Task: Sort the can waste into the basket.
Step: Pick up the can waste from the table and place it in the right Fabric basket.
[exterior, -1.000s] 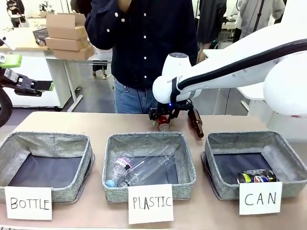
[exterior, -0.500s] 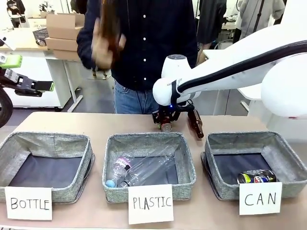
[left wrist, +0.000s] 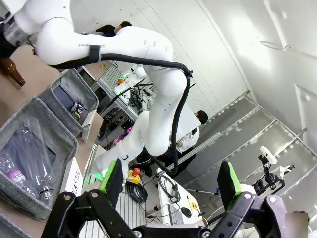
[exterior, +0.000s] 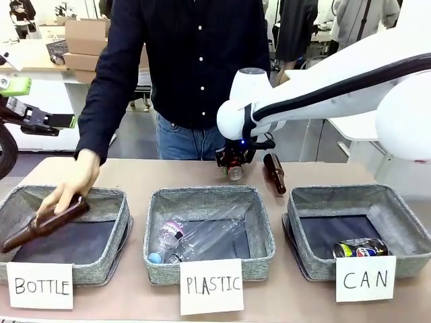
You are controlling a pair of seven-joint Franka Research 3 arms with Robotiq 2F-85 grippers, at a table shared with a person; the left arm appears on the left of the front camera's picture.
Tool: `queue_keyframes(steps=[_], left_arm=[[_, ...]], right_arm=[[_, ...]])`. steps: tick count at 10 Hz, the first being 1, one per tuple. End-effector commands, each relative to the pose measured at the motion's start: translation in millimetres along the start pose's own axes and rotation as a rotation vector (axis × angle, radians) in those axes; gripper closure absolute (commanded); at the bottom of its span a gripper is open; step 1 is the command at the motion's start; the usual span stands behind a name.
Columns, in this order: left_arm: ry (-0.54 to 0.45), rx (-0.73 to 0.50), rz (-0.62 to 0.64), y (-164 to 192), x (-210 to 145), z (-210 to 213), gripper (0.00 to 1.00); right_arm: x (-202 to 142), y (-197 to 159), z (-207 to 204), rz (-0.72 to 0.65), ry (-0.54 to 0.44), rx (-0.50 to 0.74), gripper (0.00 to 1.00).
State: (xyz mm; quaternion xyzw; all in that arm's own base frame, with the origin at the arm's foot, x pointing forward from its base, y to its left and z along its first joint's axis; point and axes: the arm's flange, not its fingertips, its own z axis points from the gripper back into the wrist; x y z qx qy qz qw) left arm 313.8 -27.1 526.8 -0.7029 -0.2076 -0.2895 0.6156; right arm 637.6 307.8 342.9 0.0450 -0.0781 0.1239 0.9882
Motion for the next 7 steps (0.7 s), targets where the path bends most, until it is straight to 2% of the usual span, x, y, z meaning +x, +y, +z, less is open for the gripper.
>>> queue_keyframes(steps=[1,2,4,5,6,7], left_arm=[[-0.019,-0.010,0.008,-4.1,2.8,-3.4,0.00],[-0.019,-0.010,0.008,-4.1,2.8,-3.4,0.00],[-0.019,-0.010,0.008,-4.1,2.8,-3.4,0.00],[-0.019,-0.010,0.008,-4.1,2.8,-3.4,0.00],[-0.019,-0.010,0.008,-4.1,2.8,-3.4,0.00],[-0.019,-0.010,0.008,-4.1,2.8,-3.4,0.00]], right_arm=[[-53.8,-27.8,86.6,0.084,0.050,0.118,1.00],[-89.7,-44.2,128.9,0.099,0.105,0.100,1.00],[-171.0,-74.0,180.0,0.114,0.195,0.081,1.00],[-211.5,-84.9,195.4,0.149,0.201,0.097,1.00],[-250.9,-94.5,205.5,0.264,0.191,0.123,1.00],[-283.0,-105.0,207.8,0.274,0.202,0.135,1.00]])
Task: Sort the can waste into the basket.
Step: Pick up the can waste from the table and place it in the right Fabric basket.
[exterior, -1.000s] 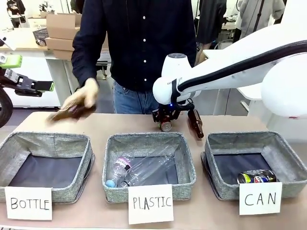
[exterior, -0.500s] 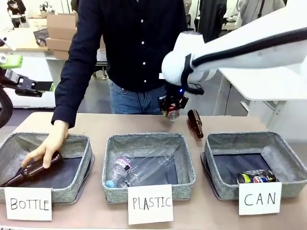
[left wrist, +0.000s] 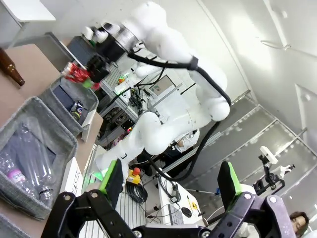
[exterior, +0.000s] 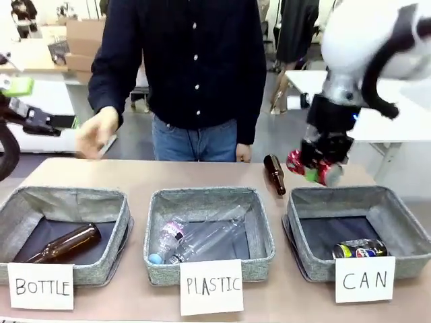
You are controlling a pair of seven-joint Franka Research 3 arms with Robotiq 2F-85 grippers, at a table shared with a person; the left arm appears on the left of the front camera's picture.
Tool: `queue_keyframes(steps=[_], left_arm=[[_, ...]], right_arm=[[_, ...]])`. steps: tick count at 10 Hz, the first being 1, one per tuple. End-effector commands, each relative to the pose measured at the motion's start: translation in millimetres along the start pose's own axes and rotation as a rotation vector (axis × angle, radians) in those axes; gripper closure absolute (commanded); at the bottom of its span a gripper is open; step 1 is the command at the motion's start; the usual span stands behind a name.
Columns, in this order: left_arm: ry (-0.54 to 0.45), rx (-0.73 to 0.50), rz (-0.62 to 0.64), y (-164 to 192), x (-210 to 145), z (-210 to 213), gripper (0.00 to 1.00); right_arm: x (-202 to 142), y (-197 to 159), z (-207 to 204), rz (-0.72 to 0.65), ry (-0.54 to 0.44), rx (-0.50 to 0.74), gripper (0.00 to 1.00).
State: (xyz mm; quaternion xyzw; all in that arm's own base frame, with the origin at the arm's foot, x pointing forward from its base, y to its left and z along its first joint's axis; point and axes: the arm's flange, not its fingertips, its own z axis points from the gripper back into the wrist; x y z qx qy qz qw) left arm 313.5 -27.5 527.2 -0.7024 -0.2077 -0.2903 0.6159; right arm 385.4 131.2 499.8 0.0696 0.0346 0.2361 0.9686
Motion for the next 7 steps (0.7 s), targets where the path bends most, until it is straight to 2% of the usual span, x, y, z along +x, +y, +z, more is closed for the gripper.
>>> queue_keyframes(steps=[1,3,6,7], left_arm=[[-0.020,-0.010,0.009,-3.7,2.7,-3.0,0.00],[-0.020,-0.010,0.009,-3.7,2.7,-3.0,0.00],[-0.020,-0.010,0.009,-3.7,2.7,-3.0,0.00],[-0.020,-0.010,0.009,-3.7,2.7,-3.0,0.00]], right_arm=[[-54.0,-7.5,-15.7,0.018,-0.022,0.035,1.00],[-79.8,-7.7,-27.7,-0.051,-0.028,0.027,1.00],[-77.9,-10.6,-29.4,-0.077,-0.044,0.027,1.00],[-76.2,-13.2,-28.1,-0.108,-0.055,0.041,0.16]])
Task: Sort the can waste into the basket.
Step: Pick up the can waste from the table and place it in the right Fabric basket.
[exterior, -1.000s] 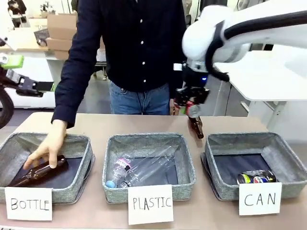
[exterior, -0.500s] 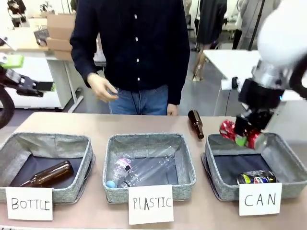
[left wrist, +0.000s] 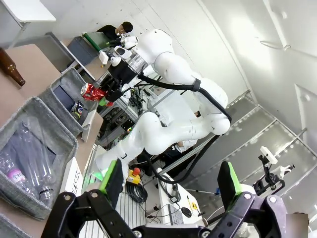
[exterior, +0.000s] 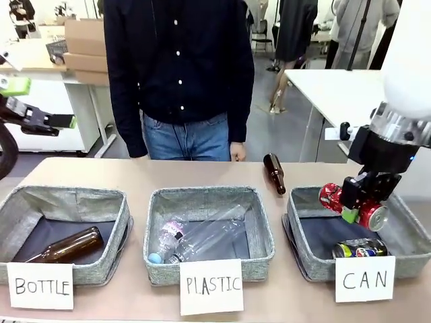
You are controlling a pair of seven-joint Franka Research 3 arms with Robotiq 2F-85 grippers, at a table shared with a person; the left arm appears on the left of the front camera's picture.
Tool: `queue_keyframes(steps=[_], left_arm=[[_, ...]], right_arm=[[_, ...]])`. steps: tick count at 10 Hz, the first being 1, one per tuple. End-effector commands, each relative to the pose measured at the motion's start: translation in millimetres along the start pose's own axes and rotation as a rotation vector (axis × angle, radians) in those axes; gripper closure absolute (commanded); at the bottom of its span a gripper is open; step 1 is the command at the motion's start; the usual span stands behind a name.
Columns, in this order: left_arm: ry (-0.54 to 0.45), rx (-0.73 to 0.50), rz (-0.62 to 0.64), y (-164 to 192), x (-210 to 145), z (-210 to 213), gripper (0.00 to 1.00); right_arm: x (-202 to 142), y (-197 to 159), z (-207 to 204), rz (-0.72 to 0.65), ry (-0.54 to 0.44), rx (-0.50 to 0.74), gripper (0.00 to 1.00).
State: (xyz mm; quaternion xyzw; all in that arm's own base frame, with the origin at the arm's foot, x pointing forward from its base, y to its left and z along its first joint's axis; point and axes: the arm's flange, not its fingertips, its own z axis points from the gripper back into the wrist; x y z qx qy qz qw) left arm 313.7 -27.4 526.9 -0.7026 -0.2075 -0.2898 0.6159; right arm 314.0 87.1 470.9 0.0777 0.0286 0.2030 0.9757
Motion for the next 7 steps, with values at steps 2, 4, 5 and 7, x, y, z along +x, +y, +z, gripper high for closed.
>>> queue_keyframes(steps=[2,4,5,7], left_arm=[[-0.020,-0.010,0.008,-4.1,2.7,-3.1,0.00],[-0.020,-0.010,0.008,-4.1,2.7,-3.1,0.00],[-0.020,-0.010,0.008,-4.1,2.7,-3.1,0.00],[-0.020,-0.010,0.008,-4.1,2.7,-3.1,0.00]], right_arm=[[10.4,-6.4,5.3,-0.073,-0.074,0.031,0.00],[10.5,-11.1,10.8,-0.121,-0.160,0.045,0.00],[10.3,-11.1,12.7,-0.117,-0.178,0.049,0.00],[13.6,-11.9,14.3,-0.118,-0.183,0.065,0.00]])
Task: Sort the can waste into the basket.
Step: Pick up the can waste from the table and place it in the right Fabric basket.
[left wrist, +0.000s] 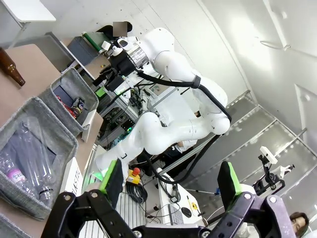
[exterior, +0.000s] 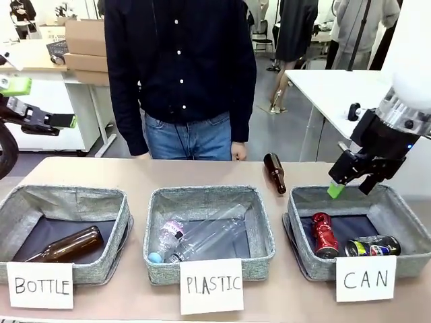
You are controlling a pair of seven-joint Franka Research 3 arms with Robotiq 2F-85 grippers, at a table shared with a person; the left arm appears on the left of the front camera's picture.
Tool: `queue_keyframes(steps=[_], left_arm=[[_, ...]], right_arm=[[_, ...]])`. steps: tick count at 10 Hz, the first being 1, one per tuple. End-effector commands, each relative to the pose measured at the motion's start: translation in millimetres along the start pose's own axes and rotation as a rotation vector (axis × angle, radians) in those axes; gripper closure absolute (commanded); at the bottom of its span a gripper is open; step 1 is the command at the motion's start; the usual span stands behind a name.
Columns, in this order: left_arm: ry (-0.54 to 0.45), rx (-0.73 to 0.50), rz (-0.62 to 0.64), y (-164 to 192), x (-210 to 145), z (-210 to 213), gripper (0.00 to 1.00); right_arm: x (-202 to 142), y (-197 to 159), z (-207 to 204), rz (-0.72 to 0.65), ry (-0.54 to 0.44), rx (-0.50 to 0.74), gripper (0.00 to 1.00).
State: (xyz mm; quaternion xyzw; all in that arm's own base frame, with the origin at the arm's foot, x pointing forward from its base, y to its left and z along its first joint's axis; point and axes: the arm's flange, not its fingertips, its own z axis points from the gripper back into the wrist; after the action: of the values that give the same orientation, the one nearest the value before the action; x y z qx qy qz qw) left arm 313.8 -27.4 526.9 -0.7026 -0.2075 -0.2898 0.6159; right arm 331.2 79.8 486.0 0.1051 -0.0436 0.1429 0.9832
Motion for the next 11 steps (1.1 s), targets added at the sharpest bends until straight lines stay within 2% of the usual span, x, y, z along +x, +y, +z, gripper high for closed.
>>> queue_keyframes(steps=[1,2,3,4,5,6,7,8,9,11], left_arm=[[-0.020,-0.010,0.008,-4.1,2.7,-3.1,0.00],[-0.020,-0.010,0.008,-4.1,2.7,-3.1,0.00],[-0.020,-0.010,0.008,-4.1,2.7,-3.1,0.00],[-0.020,-0.010,0.008,-4.1,2.7,-3.1,0.00],[-0.020,-0.010,0.008,-4.1,2.7,-3.1,0.00],[-0.020,-0.010,0.008,-4.1,2.7,-3.1,0.00],[-0.020,-0.010,0.008,-4.1,2.7,-3.1,0.00],[-0.020,-0.010,0.008,-4.1,2.7,-3.1,0.00],[-0.020,-0.010,0.008,-4.1,2.7,-3.1,0.00],[-0.020,-0.010,0.008,-4.1,2.7,-3.1,0.00]], right_arm=[[3.2,-2.0,-2.3,-0.017,-0.031,0.069,0.00],[4.6,-1.4,3.2,-0.026,-0.104,0.139,0.00],[-0.6,1.7,17.9,0.031,-0.304,0.277,0.00],[-10.9,4.3,38.1,0.160,-0.502,0.594,0.00],[-17.5,0.9,56.6,0.128,-0.643,0.964,0.00],[-22.0,-0.2,67.9,0.148,-0.702,1.225,0.00],[-24.3,-0.4,73.1,0.122,-0.713,1.364,0.00],[-23.0,-0.2,73.8,0.083,-0.724,1.378,0.00],[-21.8,1.4,94.0,-0.043,-0.500,0.667,0.00],[-21.8,1.4,94.0,-0.043,-0.500,0.667,0.00]])
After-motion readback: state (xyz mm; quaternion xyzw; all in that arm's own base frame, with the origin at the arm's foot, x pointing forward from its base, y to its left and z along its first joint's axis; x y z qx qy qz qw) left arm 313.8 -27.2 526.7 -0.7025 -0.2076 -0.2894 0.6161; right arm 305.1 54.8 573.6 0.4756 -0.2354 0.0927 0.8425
